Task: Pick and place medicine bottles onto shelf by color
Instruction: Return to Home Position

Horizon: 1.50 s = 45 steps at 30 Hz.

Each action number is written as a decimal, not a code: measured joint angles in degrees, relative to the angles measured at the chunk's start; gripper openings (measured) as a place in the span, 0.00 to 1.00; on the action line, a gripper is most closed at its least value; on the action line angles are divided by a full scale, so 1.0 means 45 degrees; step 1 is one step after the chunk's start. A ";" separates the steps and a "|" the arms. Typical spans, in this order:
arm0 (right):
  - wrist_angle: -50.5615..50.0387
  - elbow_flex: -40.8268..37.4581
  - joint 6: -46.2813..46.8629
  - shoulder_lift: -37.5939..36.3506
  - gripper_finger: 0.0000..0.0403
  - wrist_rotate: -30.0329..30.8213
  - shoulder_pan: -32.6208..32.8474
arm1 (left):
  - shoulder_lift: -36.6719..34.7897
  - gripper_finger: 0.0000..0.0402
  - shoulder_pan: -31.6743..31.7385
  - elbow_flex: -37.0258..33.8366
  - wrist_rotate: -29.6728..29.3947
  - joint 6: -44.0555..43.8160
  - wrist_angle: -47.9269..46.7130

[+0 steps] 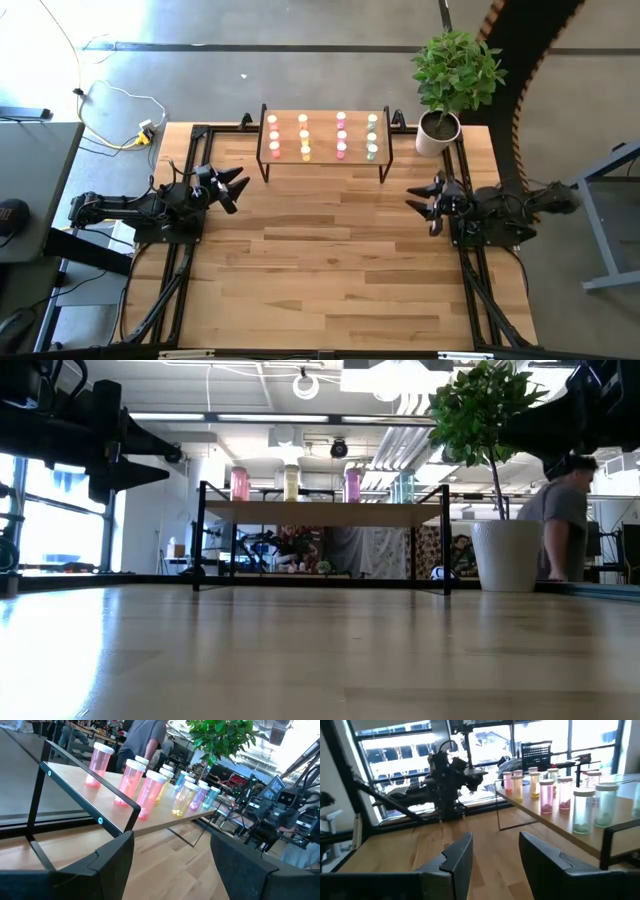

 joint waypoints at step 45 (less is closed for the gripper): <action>-0.0751 -0.0688 0.1894 -0.0622 0.38 0.0487 0.0000 | 0.0000 0.63 -0.0002 -0.0005 0.0001 -0.0003 -0.0002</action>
